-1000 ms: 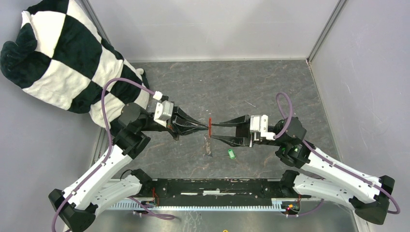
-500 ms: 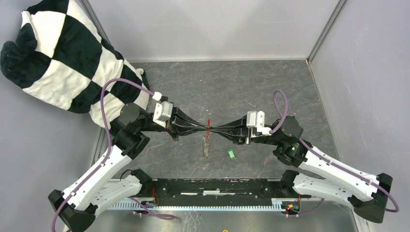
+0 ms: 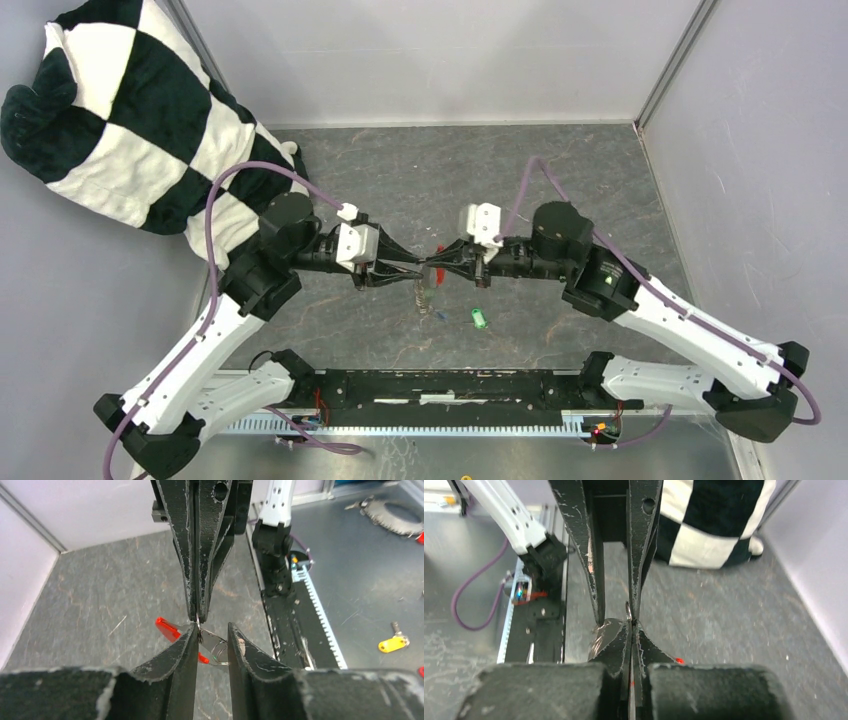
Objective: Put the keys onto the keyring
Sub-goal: Adjust the keyring.
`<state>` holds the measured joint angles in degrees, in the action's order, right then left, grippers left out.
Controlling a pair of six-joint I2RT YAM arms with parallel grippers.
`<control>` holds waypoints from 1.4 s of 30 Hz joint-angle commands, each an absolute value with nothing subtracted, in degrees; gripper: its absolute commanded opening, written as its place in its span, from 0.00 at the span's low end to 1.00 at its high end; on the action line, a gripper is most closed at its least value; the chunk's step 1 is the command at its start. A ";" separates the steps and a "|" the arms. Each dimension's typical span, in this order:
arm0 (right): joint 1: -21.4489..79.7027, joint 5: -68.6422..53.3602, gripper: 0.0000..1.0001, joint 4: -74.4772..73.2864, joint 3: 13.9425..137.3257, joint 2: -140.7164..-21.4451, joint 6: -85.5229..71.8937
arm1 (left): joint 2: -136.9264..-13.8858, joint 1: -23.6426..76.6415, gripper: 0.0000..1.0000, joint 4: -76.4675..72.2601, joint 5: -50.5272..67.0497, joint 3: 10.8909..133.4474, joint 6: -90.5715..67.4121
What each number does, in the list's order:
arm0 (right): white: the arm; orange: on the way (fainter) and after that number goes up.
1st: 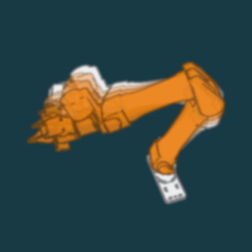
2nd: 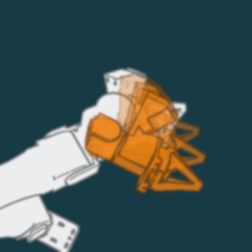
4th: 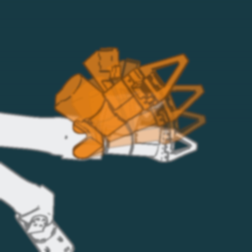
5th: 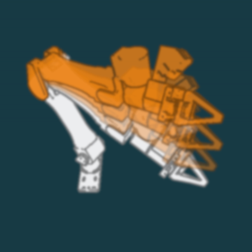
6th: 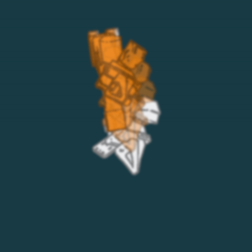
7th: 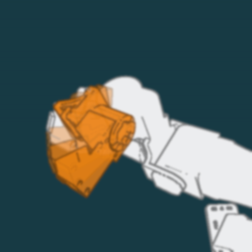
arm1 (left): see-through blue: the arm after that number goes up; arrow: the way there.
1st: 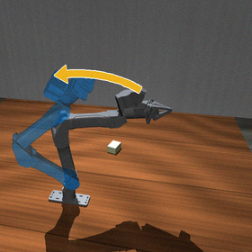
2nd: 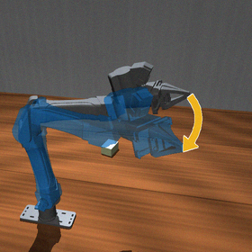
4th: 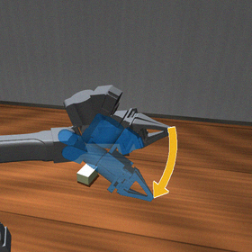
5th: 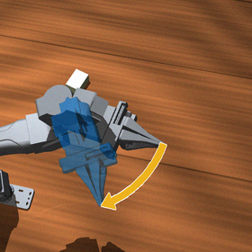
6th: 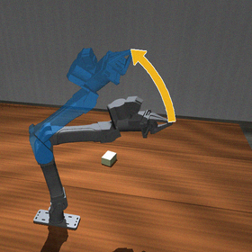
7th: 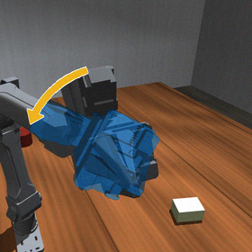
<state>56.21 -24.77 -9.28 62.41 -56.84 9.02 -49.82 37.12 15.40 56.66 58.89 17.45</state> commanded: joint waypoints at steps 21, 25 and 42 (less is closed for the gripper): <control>56.34 -25.62 0.00 -38.23 80.86 -69.52 15.53 | -52.80 37.71 0.30 28.22 51.71 57.39 31.03; 56.36 -26.79 0.00 -38.59 81.21 -70.00 15.71 | -52.81 37.71 0.32 26.92 49.36 56.76 30.60; 56.81 -27.69 0.00 -41.00 83.75 -72.85 16.61 | -53.99 37.71 0.10 28.53 53.79 57.18 31.46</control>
